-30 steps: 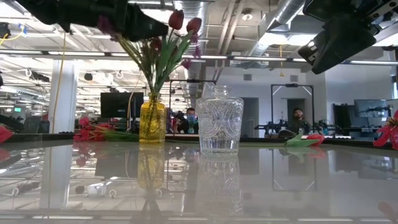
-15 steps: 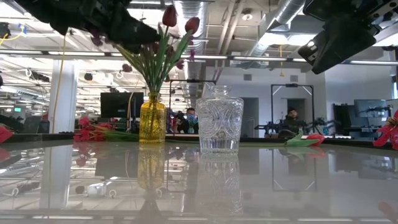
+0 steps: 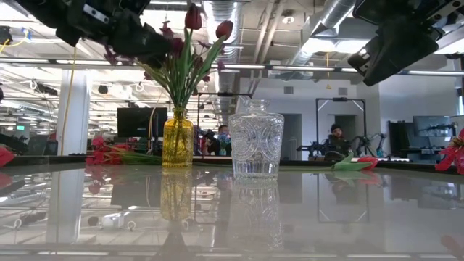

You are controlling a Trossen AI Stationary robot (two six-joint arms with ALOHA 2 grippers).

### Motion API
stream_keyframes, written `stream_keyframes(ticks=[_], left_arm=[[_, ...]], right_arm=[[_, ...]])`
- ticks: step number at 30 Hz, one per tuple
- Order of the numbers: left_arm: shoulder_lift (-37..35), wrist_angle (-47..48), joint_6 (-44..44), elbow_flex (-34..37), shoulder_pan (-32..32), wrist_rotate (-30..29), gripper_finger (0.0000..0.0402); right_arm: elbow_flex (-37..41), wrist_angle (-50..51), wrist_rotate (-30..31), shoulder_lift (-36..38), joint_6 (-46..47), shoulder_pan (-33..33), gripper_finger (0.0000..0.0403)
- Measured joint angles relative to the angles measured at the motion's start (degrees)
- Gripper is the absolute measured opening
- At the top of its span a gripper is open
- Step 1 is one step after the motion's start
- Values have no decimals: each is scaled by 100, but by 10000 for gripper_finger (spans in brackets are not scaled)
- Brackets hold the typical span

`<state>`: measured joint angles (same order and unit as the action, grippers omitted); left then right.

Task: Sort flowers into vase by color
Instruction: Put the purple flower into the yellow vase

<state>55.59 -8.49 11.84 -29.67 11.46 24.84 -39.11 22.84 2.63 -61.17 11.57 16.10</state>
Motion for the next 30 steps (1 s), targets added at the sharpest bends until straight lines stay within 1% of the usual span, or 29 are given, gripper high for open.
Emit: stream_keyframes(ticks=[4,11,15,18,20,22,26,30], left_arm=[[100,-22,-126,76,0,108,0],[709,-224,-550,85,-4,901,0],[1009,-254,-711,85,-2,898,0],[1091,-231,-854,85,19,827,0],[1078,-143,-1052,85,62,764,0],[997,-14,-1198,85,134,879,0],[618,-79,-1380,85,268,1355,0],[201,-459,-1333,85,299,1947,0]], right_arm=[[0,-91,2,1,0,0,27],[0,-206,4,1,2,0,27],[0,-211,7,2,0,0,27],[0,-211,7,1,0,0,27],[0,-211,9,1,0,0,27],[0,-211,9,2,-2,0,27],[0,-213,11,1,-90,0,27],[0,-213,11,0,-153,0,27]])
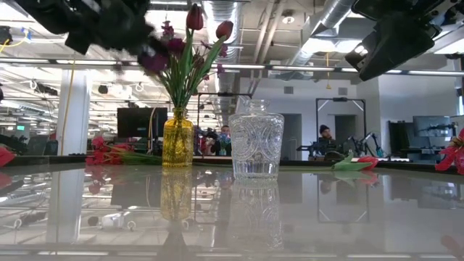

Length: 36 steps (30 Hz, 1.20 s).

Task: Sort flowers into vase by color
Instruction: Put the purple flower into the yellow vase, then put the bottom pink flowers into the transparent vase

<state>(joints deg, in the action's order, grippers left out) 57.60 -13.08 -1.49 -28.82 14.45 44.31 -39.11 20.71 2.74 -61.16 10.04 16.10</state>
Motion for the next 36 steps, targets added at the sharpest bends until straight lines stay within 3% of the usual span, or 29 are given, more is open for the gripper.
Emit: stream_keyframes(ticks=[10,16,19,23,31,36], left_arm=[[-700,-1884,323,-2,-4,480,0],[-888,-3130,384,-3,-56,-99,0],[-738,-3536,137,-13,-359,45,0],[-254,-3353,31,-11,-1132,120,0],[795,-2744,421,-165,-3332,-1737,0],[1230,-1414,423,-317,-4287,-4248,0]], right_arm=[[0,2,2,2,-20,0,27],[0,11,4,2,-15,0,27],[0,15,4,0,-11,0,27],[0,15,7,1,2,0,27],[0,22,9,1,227,0,27],[0,185,7,2,532,2,27]])
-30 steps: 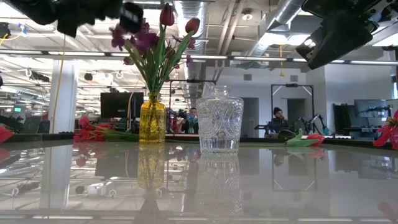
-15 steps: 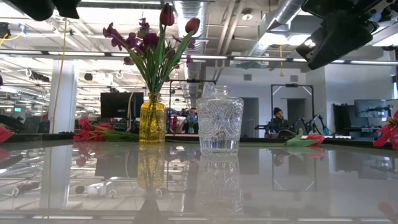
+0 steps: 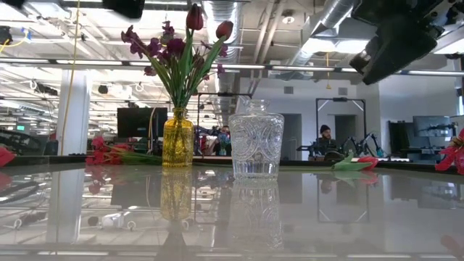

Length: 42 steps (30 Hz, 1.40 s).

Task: Sort flowers into vase by color
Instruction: Put the bottom pink flowers into the transparent vase

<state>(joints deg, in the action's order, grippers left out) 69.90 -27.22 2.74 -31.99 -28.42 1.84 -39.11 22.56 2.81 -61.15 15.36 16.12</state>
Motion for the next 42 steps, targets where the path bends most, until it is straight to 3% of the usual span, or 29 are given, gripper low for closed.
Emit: stream_keyframes(ticks=[3,8,11,15,20,28,31,37,42], left_arm=[[416,-142,-194,-4,-248,-651,0],[1230,-998,161,-9,-313,-724,0],[1725,-1715,381,-11,-276,-725,0],[2311,-2637,721,-11,-162,-728,0],[2704,-3550,778,-11,115,-726,1],[2774,-3714,513,-11,544,-722,37],[2774,-3784,511,-11,692,-701,54],[2774,-3667,411,-11,828,-72,76],[2774,-3635,254,-11,832,-32,79]], right_arm=[[0,431,-27,-2,160,-1,27],[0,1276,-142,0,402,0,27],[0,1631,-807,-1,388,113,27],[0,1864,-1667,0,133,665,27],[0,2163,-1659,-2,414,1397,36],[0,2743,-1134,-266,-243,2389,110],[-2,2878,-1104,-691,-361,2676,154],[-2,2921,-1025,-1642,-353,3170,233],[-35,2894,-891,-2315,-316,3443,246]])
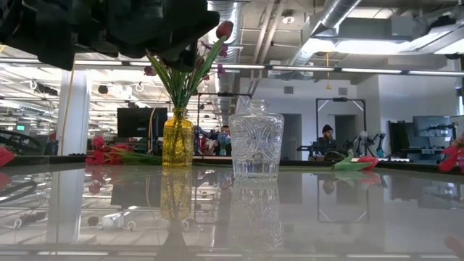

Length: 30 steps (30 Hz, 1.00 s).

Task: Sort flowers into vase by color
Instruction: Put the bottom pink flowers into the transparent vase

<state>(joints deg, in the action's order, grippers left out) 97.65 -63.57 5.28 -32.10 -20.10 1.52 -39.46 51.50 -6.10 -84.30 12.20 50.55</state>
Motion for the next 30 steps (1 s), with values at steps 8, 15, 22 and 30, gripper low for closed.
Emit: stream_keyframes(ticks=[8,15,22,30], left_arm=[[0,131,-118,2,0,15,79],[0,129,-76,2,0,115,79],[-2,89,-57,4,0,116,79],[-2,118,-57,4,0,111,79]], right_arm=[[-401,202,170,-455,-71,20,80],[-1192,805,277,-324,-502,-326,39],[-1463,178,626,568,-523,-1165,21],[-179,-5048,819,2131,-1945,-2224,21]])
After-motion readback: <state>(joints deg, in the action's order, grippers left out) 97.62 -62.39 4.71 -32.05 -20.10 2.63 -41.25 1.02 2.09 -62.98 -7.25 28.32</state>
